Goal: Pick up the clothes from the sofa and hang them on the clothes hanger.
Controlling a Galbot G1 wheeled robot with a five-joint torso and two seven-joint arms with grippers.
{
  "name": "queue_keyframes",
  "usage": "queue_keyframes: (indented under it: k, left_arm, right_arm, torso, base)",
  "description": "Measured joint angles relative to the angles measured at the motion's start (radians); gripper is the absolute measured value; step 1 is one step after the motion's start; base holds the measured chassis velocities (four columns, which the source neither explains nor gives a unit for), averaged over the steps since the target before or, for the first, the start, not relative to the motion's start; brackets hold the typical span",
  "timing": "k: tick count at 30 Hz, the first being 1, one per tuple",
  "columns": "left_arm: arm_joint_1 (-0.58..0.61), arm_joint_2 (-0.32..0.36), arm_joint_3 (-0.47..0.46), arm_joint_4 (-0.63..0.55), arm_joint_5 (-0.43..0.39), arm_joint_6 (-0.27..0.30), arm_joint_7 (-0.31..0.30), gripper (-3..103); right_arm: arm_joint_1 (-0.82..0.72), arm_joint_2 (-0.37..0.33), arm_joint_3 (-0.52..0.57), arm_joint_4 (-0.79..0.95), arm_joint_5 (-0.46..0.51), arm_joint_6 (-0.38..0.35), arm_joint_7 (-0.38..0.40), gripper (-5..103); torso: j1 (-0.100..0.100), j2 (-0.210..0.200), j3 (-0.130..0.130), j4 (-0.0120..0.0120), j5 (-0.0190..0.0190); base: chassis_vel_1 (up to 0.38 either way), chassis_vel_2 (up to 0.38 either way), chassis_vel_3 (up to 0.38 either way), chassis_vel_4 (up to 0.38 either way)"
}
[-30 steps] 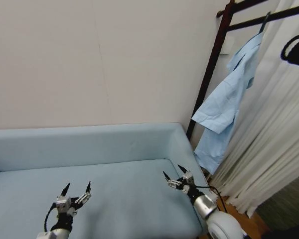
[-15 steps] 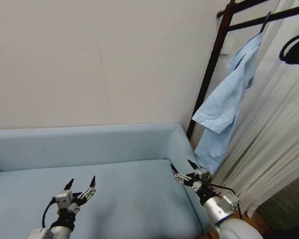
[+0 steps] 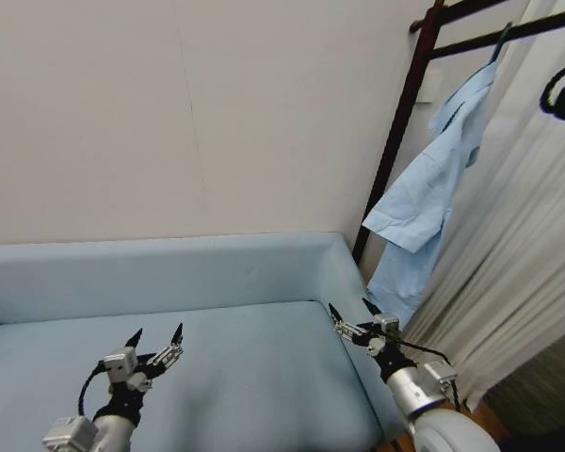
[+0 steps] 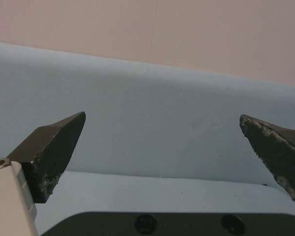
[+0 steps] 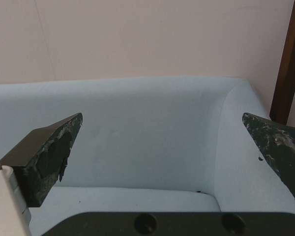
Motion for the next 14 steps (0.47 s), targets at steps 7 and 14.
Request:
queue_keyframes:
  k: [7, 14]
  left_arm:
    - [-0.002, -0.006, -0.002, 0.007, 0.146, -0.061, 0.017, 100]
    - [0.003, -0.007, 0.000, 0.005, 0.214, -0.090, 0.022, 100]
  right_arm:
    - [0.000, 0.028, 0.046, 0.012, -0.020, 0.003, -0.003, 100]
    - [-0.004, 0.044, 0.043, 0.018, -0.022, 0.011, -0.006, 100]
  torso:
    - [0.000, 0.000, 0.000, 0.0000, 0.0000]
    - [0.000, 0.000, 0.000, 0.0000, 0.0001]
  base:
    - [0.000, 0.000, 0.000, 0.000]
    - [0.000, 0.000, 0.000, 0.000]
